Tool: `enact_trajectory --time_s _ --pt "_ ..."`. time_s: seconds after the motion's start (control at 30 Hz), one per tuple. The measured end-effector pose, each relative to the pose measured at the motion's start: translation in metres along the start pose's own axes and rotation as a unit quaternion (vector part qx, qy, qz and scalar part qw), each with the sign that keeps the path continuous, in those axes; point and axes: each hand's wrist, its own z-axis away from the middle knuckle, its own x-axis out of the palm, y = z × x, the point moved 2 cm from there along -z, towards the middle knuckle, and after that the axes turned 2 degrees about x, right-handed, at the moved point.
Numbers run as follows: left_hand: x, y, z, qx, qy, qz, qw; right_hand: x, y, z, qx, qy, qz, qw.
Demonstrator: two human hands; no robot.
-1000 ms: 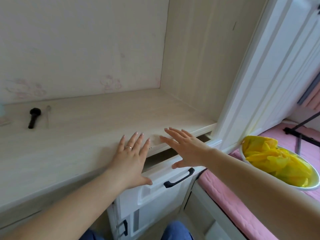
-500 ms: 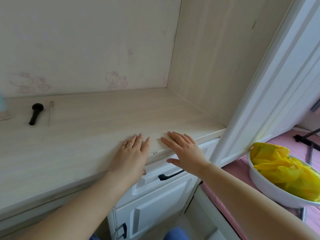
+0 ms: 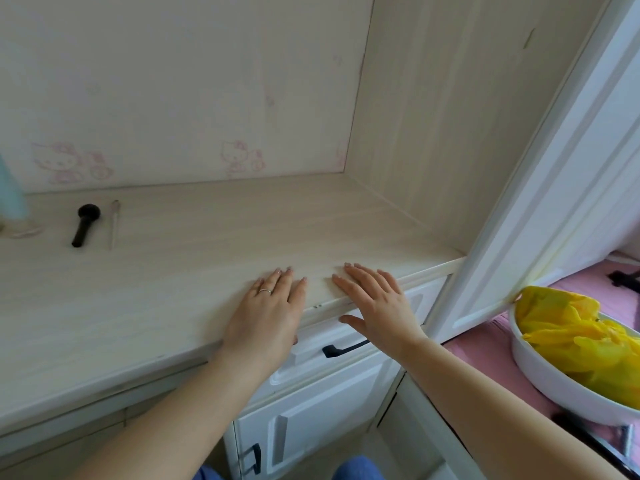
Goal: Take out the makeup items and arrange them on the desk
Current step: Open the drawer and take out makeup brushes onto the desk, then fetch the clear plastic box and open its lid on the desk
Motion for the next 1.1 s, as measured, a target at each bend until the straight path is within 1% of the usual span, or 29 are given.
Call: enact_trajectory --time_s 0.1,0.17,0.23,0.27,0.33,0.4,0.47,0.5,0.57,0.6,0.67,0.7,0.73,0.8,0.83,0.9,0.93,0.97,1.03,1.1 --pt "-0.005 0.000 -0.001 -0.001 0.000 0.028 1.000 -0.004 -0.002 -0.002 0.000 -0.022 -0.007 1.000" --pt "-0.012 -0.003 -0.003 -0.007 -0.019 0.081 0.997 -0.014 -0.001 -0.007 0.006 -0.042 -0.041 0.998" --pt "-0.021 -0.009 -0.010 -0.020 -0.019 0.164 0.986 -0.027 0.005 -0.019 0.032 -0.057 -0.139 0.988" --pt "-0.025 -0.013 -0.015 -0.035 -0.013 0.215 0.976 -0.032 0.009 -0.029 0.057 -0.069 -0.202 0.975" --pt "-0.032 -0.021 -0.027 -0.069 -0.005 0.331 0.941 -0.040 0.017 -0.049 0.106 -0.070 -0.310 0.942" --pt "-0.033 -0.035 -0.047 -0.105 -0.003 0.436 0.894 -0.039 0.023 -0.076 0.139 -0.048 -0.377 0.914" --pt "-0.036 -0.055 -0.071 -0.129 0.005 0.507 0.852 -0.034 0.028 -0.104 0.149 -0.044 -0.431 0.889" --pt "-0.036 -0.068 -0.083 -0.142 0.011 0.522 0.841 -0.029 0.030 -0.119 0.150 -0.048 -0.461 0.873" --pt "-0.040 -0.096 -0.108 -0.169 0.021 0.534 0.828 -0.018 0.036 -0.150 0.149 -0.052 -0.515 0.843" --pt "-0.042 -0.111 -0.120 -0.184 0.026 0.544 0.818 -0.013 0.038 -0.166 0.147 -0.064 -0.531 0.832" --pt "-0.048 -0.130 -0.135 -0.206 0.035 0.569 0.795 -0.006 0.037 -0.191 0.134 -0.095 -0.549 0.820" --pt "-0.050 -0.130 -0.136 -0.208 0.036 0.570 0.794 -0.008 0.035 -0.192 0.133 -0.104 -0.554 0.815" --pt "-0.059 -0.142 -0.144 -0.225 0.038 0.585 0.778 -0.008 0.034 -0.215 0.130 -0.130 -0.565 0.804" --pt "-0.065 -0.144 -0.146 -0.237 0.027 0.600 0.764 -0.014 0.030 -0.227 0.136 -0.150 -0.578 0.791" --pt "-0.079 -0.150 -0.147 -0.248 0.017 0.602 0.759 -0.026 0.028 -0.242 0.137 -0.164 -0.593 0.776" --pt "-0.105 -0.157 -0.144 -0.269 0.010 0.601 0.753 -0.046 0.024 -0.260 0.146 -0.182 -0.601 0.765" --pt "-0.121 -0.160 -0.142 -0.273 0.008 0.595 0.756 -0.057 0.023 -0.269 0.145 -0.192 -0.603 0.761" --pt "-0.139 -0.163 -0.139 -0.285 0.010 0.592 0.754 -0.070 0.022 -0.278 0.153 -0.201 -0.618 0.745" --pt "-0.171 -0.166 -0.133 -0.302 0.020 0.586 0.752 -0.095 0.021 -0.292 0.150 -0.219 -0.632 0.728" --pt "-0.198 -0.160 -0.124 -0.335 0.043 0.572 0.748 -0.115 0.020 -0.302 0.119 -0.242 -0.633 0.726"
